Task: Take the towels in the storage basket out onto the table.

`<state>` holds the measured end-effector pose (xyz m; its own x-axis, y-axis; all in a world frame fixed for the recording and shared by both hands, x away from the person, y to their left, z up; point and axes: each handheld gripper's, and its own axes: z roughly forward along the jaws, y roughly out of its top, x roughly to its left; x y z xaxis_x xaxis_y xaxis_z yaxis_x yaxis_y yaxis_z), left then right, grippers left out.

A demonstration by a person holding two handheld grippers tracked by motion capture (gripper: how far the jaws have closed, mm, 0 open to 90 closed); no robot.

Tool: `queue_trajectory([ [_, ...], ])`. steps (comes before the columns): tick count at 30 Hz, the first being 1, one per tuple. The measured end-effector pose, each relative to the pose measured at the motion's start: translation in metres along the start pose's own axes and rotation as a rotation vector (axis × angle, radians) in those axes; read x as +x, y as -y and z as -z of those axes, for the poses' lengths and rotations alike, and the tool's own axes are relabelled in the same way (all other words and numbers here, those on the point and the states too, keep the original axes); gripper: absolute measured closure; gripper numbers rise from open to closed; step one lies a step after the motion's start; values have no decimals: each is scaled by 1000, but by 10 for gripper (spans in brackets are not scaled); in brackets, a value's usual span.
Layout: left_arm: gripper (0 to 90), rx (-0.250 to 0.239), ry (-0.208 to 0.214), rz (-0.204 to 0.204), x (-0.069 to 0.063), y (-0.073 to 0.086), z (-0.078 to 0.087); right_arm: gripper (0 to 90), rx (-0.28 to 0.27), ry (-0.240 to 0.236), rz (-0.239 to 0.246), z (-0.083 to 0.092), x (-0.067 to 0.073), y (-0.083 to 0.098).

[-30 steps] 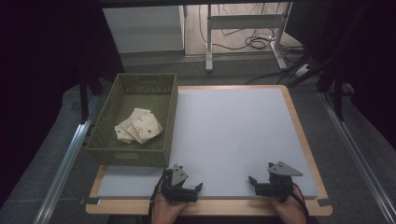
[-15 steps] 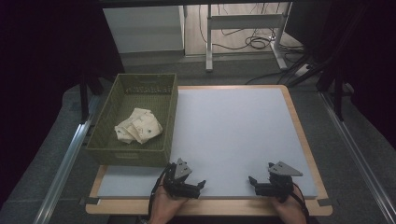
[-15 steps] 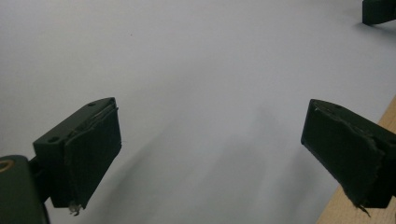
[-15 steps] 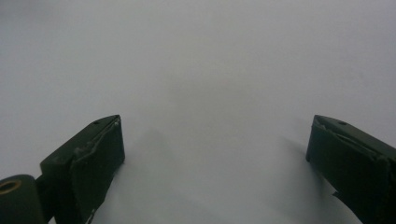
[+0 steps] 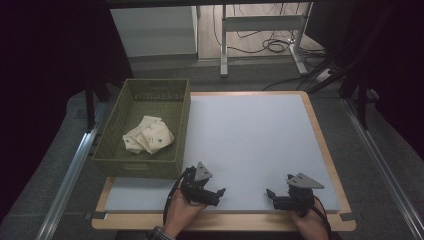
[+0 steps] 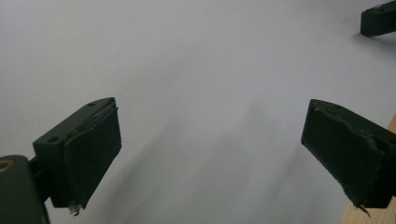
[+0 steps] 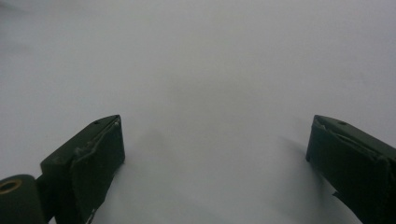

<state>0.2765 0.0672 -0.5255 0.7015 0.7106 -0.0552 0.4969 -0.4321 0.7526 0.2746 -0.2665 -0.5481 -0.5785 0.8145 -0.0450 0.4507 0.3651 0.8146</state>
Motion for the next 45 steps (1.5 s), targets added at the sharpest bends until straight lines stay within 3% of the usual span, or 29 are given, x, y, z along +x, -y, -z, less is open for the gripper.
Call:
queue_trajectory([
  [11, 51, -1, 42, 22, 9, -20, -5, 45, -1, -5, 1, 0, 0, 0],
  [38, 56, 10, 79, 5, 25, -70, -16, 45, -1, -10, 5, 0, -1, 0],
  [45, 58, -6, 95, 23, 32, -84, -13, 46, -2, -11, 6, 1, -2, 0],
])
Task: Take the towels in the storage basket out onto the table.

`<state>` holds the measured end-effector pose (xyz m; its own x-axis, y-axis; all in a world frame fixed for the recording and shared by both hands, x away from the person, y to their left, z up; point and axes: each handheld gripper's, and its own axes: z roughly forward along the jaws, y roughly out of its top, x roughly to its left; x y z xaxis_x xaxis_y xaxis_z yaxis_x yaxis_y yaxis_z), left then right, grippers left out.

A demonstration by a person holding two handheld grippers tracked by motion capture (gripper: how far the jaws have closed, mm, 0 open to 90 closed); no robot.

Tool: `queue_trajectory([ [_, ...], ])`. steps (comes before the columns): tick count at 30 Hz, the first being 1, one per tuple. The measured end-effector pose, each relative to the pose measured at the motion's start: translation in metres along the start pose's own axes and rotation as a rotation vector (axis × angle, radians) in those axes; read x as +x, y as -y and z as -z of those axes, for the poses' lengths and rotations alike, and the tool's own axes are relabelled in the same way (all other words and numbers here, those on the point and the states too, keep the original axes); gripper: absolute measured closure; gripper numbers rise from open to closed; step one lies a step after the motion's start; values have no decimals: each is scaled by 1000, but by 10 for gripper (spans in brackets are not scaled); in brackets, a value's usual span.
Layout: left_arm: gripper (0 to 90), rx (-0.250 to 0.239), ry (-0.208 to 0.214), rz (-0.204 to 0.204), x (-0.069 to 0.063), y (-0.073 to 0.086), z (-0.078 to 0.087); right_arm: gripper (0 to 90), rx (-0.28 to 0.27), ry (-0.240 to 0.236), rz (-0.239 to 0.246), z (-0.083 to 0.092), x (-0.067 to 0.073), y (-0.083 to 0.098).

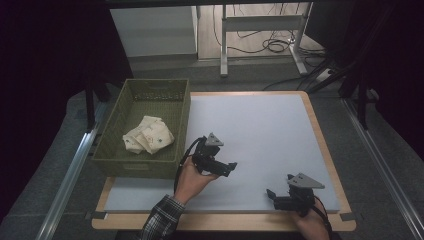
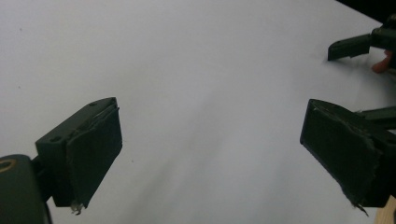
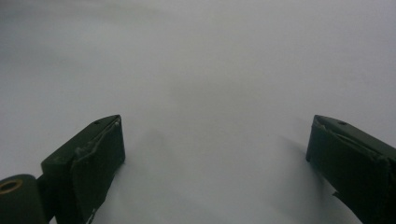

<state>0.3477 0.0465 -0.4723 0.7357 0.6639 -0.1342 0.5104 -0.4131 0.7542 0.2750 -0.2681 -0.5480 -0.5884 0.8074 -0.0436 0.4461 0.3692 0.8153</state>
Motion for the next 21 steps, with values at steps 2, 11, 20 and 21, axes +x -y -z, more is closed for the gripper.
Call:
queue_trajectory([
  [2, 58, -1, 0, -4, 2, -4, 0, 46, 1, 0, -1, 0, 0, 0],
  [11, 58, -1, 11, -11, 9, -24, 5, 46, 1, -1, -1, 0, 0, 0],
  [20, 53, 15, 19, -14, 26, -41, 12, 46, 1, -4, 1, 0, 0, 0],
  [21, 52, 16, 23, -13, 29, -43, 14, 46, 1, -4, 1, 0, 0, 0],
])
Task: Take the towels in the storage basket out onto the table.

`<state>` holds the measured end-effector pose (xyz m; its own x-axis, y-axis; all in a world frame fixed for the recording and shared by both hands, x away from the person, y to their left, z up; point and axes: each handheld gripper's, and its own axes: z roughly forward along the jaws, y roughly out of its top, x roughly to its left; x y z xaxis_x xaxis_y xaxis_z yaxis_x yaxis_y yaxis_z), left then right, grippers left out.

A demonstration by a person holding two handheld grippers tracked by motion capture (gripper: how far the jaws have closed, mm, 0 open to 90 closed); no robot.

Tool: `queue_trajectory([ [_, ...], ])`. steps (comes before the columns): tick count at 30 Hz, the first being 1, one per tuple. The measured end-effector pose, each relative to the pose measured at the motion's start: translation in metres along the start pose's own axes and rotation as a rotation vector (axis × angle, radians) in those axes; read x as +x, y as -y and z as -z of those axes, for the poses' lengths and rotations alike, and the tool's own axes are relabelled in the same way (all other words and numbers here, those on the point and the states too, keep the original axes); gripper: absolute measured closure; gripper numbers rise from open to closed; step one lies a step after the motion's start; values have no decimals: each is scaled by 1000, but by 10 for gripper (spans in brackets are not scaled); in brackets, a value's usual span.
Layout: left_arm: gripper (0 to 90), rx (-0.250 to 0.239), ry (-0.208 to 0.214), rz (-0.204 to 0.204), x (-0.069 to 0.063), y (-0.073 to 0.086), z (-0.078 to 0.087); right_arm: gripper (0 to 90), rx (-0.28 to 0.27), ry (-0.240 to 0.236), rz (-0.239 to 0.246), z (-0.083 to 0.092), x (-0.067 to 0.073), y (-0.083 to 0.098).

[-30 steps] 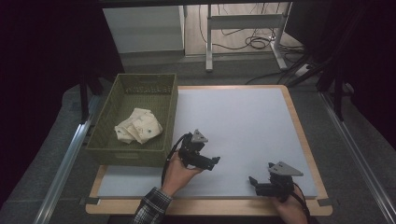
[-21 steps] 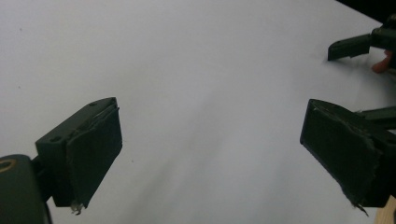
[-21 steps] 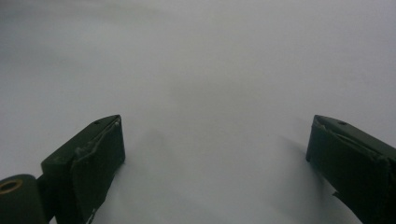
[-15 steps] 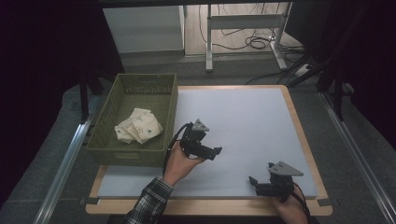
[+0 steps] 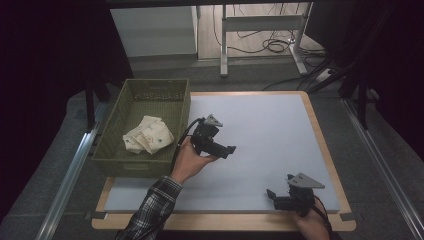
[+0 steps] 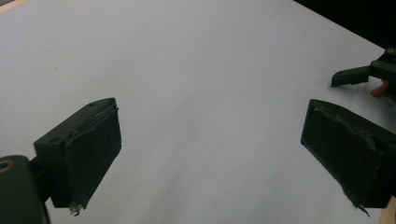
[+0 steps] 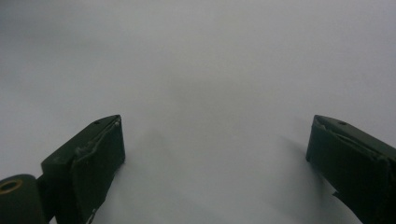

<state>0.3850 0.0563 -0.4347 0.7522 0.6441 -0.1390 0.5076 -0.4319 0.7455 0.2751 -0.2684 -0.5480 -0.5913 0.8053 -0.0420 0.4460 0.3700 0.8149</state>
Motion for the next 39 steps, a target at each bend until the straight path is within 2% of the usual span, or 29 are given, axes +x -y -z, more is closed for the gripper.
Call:
queue_trajectory([
  [6, 46, 23, -33, -16, 16, -11, 13, 46, 0, -2, 0, 0, 0, 0],
  [13, 41, 55, -93, -13, 37, -13, 26, 46, 0, -1, 1, 0, 0, 0],
  [15, 39, 58, -96, -9, 44, -12, 30, 46, 0, -2, 1, 0, 0, 0],
  [19, 33, 65, -119, 8, 57, -9, 37, 46, 0, -3, 3, 0, 0, 0],
  [23, 26, 80, -159, 18, 72, -4, 45, 46, 0, -3, 4, 0, -1, 0],
  [31, 20, 68, -220, 46, 98, 4, 70, 46, 0, -3, 4, 0, -1, 0],
  [32, 19, 68, -220, 46, 98, 4, 70, 46, 0, -3, 4, 0, -1, 0],
  [39, 19, 60, -260, 100, 119, 15, 85, 46, 0, -3, 4, 0, -1, 0],
])
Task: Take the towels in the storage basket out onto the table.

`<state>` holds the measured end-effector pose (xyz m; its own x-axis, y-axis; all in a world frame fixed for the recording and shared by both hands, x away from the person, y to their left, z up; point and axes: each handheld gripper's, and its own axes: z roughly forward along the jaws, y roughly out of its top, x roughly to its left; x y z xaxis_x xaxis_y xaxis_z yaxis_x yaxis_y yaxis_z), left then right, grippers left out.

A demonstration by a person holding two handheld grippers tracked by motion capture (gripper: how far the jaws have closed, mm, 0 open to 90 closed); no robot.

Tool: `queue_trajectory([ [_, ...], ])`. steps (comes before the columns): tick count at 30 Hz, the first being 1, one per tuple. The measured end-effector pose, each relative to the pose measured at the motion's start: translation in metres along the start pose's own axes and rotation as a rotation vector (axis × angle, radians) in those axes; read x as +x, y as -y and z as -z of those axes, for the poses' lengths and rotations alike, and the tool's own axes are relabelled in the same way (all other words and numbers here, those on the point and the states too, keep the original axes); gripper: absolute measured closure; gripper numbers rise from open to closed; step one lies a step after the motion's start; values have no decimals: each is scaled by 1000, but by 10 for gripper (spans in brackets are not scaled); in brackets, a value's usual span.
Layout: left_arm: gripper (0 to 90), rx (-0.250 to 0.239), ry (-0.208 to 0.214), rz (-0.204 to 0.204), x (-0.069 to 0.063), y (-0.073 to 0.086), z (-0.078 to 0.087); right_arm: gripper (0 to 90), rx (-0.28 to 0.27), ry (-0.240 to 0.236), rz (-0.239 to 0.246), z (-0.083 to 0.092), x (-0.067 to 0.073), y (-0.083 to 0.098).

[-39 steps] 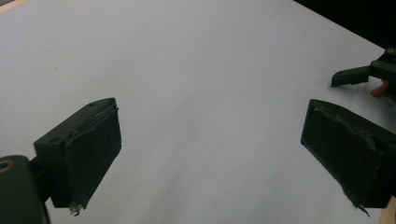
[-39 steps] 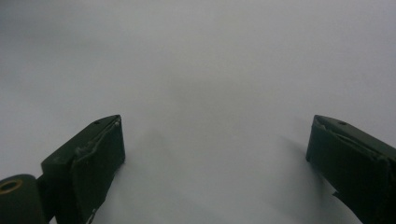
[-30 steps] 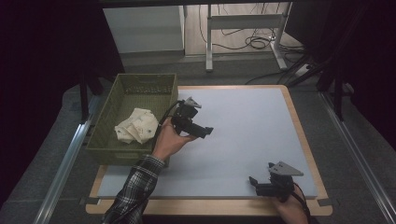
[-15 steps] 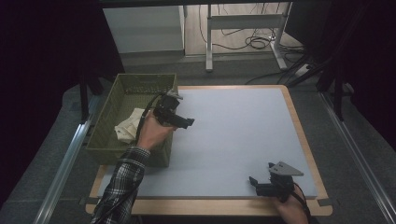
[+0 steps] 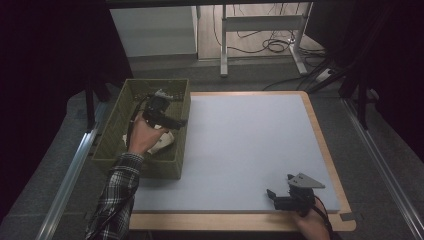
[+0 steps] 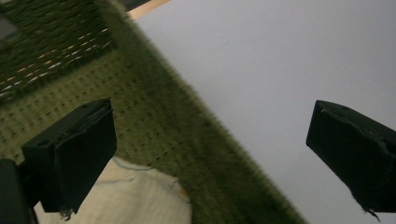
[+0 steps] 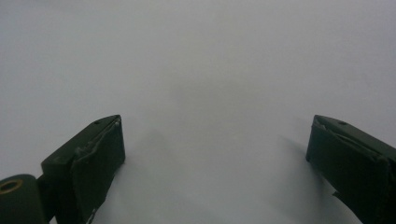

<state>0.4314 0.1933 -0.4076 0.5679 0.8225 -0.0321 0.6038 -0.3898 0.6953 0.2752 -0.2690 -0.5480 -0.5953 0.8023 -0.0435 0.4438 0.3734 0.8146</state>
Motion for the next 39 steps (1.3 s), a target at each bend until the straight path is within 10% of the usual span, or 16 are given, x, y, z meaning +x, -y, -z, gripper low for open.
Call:
queue_trajectory([
  [15, 22, 101, -71, 138, 59, 38, -5, 46, 0, 0, 1, 0, 0, 0],
  [35, 69, 513, -95, 240, 89, 63, -66, 46, 0, 0, 1, 0, 0, 0],
  [39, 265, 553, -69, 291, 91, 65, -67, 46, 0, -1, 1, 0, 0, 0],
])
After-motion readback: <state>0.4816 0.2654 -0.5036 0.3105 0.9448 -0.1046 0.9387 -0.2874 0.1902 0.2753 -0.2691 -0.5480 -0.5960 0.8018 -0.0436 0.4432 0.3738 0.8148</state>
